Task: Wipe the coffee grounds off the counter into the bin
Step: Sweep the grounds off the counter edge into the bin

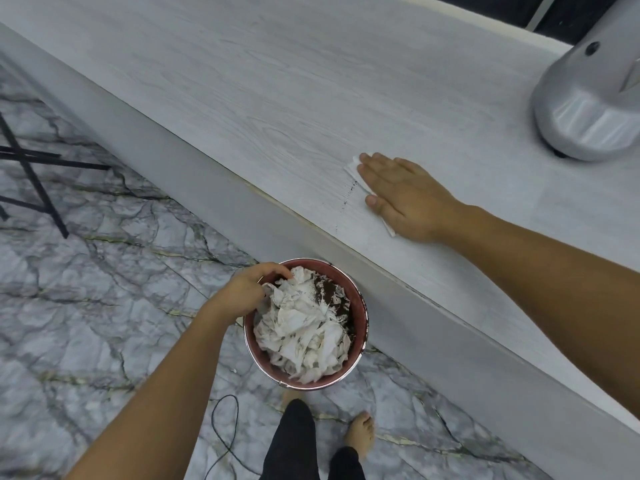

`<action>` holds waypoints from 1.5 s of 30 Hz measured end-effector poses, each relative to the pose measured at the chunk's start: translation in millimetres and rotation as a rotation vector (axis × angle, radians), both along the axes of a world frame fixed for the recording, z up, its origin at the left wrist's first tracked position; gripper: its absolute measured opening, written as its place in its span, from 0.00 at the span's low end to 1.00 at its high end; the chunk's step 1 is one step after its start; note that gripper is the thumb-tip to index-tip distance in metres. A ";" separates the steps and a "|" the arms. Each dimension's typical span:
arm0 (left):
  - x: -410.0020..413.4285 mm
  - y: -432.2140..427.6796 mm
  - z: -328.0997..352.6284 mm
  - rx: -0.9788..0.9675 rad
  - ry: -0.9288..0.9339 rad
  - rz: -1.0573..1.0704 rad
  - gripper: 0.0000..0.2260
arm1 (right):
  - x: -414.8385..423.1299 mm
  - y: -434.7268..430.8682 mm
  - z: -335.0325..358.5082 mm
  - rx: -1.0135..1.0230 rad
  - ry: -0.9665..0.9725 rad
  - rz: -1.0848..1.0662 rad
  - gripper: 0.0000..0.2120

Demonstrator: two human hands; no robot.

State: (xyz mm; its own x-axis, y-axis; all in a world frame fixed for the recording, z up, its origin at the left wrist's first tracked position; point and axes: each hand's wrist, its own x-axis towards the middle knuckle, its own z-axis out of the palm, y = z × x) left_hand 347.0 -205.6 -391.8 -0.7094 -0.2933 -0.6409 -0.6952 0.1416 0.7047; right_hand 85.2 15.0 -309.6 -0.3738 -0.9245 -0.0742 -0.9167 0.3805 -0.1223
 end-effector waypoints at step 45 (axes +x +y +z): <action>21.3 20.4 -2.3 0.048 0.087 0.106 0.32 | 1.3 141.4 8.9 -0.130 -0.037 -0.484 0.30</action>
